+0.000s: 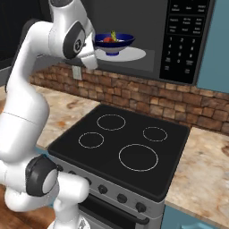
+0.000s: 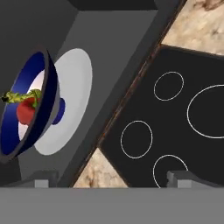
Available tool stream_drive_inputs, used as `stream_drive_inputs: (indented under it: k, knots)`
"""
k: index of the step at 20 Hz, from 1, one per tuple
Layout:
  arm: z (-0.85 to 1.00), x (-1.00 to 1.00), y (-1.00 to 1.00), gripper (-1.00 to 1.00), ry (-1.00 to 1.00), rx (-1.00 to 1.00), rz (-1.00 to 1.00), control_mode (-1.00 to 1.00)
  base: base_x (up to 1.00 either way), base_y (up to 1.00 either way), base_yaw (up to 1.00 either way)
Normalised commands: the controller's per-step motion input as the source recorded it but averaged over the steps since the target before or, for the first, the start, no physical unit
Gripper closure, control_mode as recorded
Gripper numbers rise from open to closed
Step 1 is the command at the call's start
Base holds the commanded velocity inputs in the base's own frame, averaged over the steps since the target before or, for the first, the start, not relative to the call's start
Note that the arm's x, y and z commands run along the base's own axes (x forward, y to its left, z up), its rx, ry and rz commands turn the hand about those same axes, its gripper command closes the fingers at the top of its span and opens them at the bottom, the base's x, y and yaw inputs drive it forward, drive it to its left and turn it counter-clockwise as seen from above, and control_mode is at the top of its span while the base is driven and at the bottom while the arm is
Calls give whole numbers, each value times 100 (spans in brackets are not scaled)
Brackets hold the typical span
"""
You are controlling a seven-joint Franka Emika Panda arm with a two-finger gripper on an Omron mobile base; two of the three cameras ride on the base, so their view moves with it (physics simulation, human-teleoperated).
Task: Place the bowl containing the bell pepper and broccoli in the microwave. Close the microwave door and press the start button to microwave the meal.
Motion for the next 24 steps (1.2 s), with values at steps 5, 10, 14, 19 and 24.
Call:
stream_drive_inputs:
  k: [5,10,14,19,24]
  knots:
    - [-13,-100,18,-100,0,-25,23,-100,0,0,0]
    - [0,-100,14,-100,5,-41,39,-100,0,0,0]
    - [4,-100,42,-100,10,-59,43,-100,0,0,0]
    - [12,-98,62,-100,5,-60,37,-100,0,0,0]
    - [19,-79,52,-100,0,-53,31,-100,0,0,0]
